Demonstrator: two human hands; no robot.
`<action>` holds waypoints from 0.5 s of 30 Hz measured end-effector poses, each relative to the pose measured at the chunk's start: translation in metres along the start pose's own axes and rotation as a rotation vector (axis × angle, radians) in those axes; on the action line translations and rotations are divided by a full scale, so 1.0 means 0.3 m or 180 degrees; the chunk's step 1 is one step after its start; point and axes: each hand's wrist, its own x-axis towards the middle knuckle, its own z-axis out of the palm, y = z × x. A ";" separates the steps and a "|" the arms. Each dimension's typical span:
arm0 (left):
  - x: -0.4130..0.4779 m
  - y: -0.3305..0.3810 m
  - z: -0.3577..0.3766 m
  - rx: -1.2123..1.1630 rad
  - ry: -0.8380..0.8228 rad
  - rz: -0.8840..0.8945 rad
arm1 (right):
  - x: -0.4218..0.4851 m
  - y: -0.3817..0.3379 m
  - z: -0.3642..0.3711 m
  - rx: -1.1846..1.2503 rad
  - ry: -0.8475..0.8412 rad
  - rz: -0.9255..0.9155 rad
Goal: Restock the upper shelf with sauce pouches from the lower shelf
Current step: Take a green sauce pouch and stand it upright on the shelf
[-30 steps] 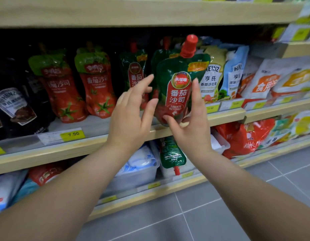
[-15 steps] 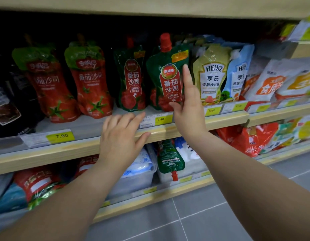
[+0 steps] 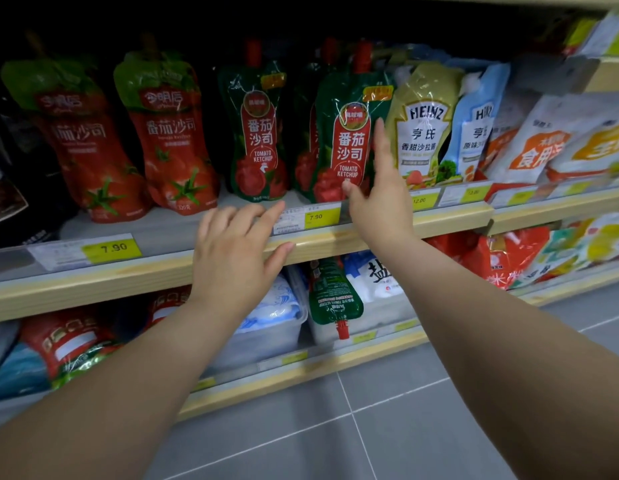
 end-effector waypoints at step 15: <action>-0.281 0.065 0.043 -0.0822 -0.0316 0.0426 | -0.454 0.249 0.106 -0.1296 -0.2157 -0.0390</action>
